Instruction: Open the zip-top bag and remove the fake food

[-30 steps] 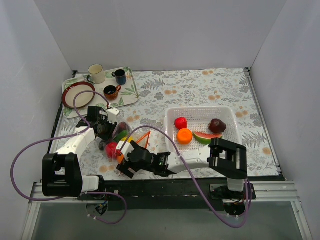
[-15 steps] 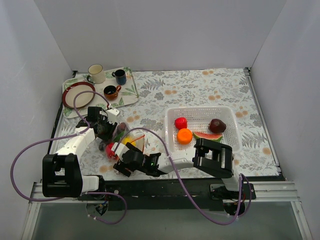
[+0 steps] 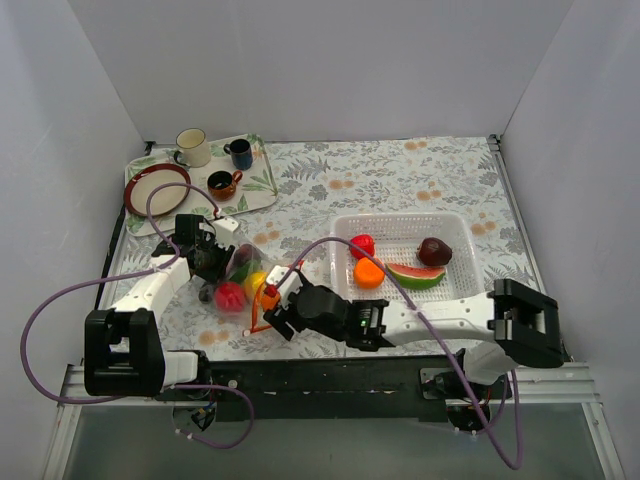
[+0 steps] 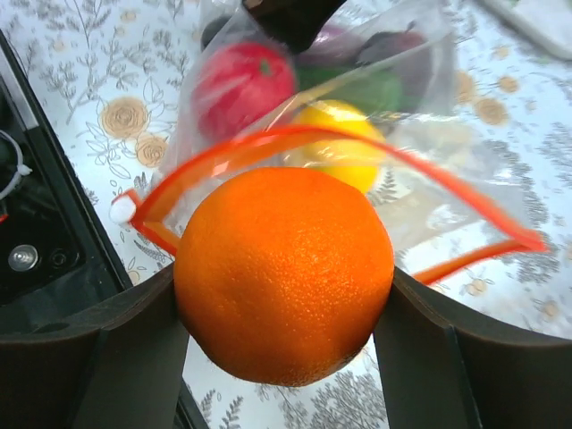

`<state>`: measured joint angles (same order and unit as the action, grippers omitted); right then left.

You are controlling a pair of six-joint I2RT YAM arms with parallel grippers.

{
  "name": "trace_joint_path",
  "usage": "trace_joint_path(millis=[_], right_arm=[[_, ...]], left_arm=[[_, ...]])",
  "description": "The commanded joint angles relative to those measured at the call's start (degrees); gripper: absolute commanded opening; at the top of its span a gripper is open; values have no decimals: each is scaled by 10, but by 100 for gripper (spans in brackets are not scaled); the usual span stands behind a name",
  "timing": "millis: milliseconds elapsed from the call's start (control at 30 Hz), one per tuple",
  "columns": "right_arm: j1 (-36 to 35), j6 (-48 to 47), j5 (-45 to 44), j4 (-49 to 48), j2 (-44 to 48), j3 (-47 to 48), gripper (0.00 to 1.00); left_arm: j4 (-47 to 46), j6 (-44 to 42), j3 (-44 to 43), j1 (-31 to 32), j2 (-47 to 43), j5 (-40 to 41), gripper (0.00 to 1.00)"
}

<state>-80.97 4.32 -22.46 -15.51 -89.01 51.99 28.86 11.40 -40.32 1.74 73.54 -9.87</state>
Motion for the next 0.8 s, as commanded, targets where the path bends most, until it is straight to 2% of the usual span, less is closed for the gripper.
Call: trace_joint_path(millis=[0, 167, 267, 300, 367, 433, 533, 567, 600, 667, 767], right_arm=[[-1, 5, -57, 48, 93, -31, 25], [28, 25, -136, 105, 177, -74, 24], [67, 56, -192, 150, 232, -92, 19], [83, 69, -211, 175, 254, -93, 12], [151, 111, -243, 235, 277, -94, 8], [215, 124, -237, 259, 285, -94, 9], [246, 124, -239, 283, 285, -88, 52], [248, 129, -246, 305, 276, -83, 74], [248, 134, -255, 315, 269, -69, 84], [249, 141, -263, 343, 249, -55, 99], [248, 148, -265, 361, 225, -27, 98]], left_arm=[[44, 0, 28, 3, 8, -2, 27], [44, 1, 26, 3, 8, -2, 27], [44, 3, 25, 3, 8, -3, 27], [44, 4, 26, 3, 8, -4, 27], [45, 6, 26, 3, 8, -5, 27], [51, 8, 22, 3, 8, -7, 26], [59, 9, 12, 3, 6, -9, 25], [59, 10, 10, 3, 6, -9, 25], [59, 11, 8, 3, 6, -9, 25], [63, 13, 2, 3, 8, -9, 25], [66, 14, -1, 3, 13, -10, 24]])
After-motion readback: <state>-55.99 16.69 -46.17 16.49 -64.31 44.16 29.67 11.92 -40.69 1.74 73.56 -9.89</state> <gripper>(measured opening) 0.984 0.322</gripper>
